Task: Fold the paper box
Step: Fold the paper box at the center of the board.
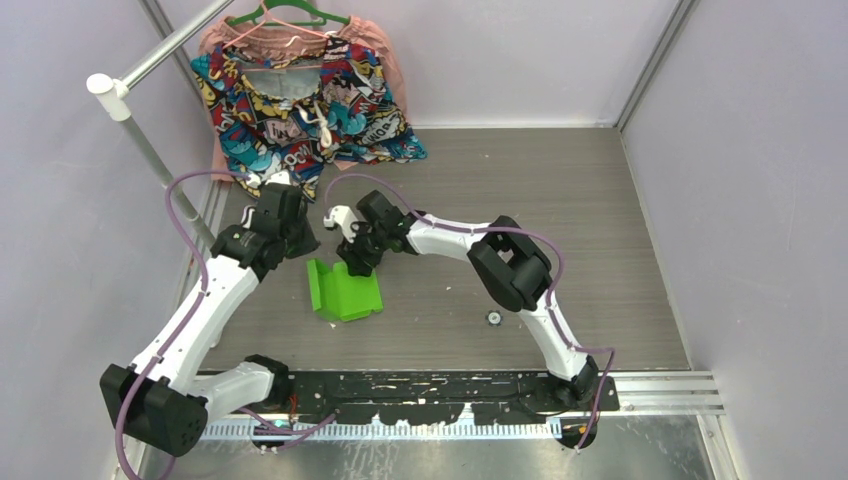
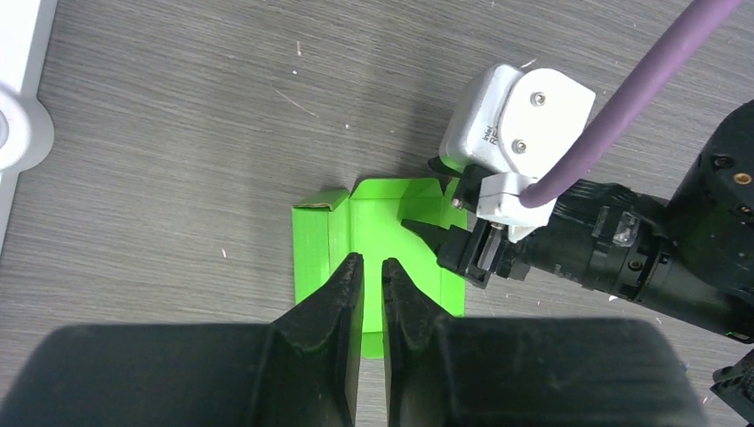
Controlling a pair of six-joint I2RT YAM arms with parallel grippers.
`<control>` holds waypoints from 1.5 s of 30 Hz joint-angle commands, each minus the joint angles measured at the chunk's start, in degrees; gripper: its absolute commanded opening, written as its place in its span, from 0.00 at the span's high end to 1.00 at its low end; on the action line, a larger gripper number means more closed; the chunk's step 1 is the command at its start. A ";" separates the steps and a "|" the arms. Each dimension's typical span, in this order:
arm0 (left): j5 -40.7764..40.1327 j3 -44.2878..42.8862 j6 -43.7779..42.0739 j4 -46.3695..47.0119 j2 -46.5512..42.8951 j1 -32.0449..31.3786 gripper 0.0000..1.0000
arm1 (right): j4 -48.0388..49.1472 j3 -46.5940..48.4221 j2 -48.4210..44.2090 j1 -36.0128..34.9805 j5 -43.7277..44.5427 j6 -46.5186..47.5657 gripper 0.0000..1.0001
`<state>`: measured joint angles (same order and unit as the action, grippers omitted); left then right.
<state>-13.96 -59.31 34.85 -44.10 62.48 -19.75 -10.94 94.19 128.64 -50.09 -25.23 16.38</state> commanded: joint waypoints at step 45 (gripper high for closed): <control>1.53 -0.02 -2.02 -0.11 -2.71 2.77 0.87 | -0.21 -6.18 -5.41 -2.37 17.23 -7.12 0.99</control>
<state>-12.84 -58.98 33.93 -44.62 61.25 -17.50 -6.55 92.16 128.20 -52.36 -16.91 12.95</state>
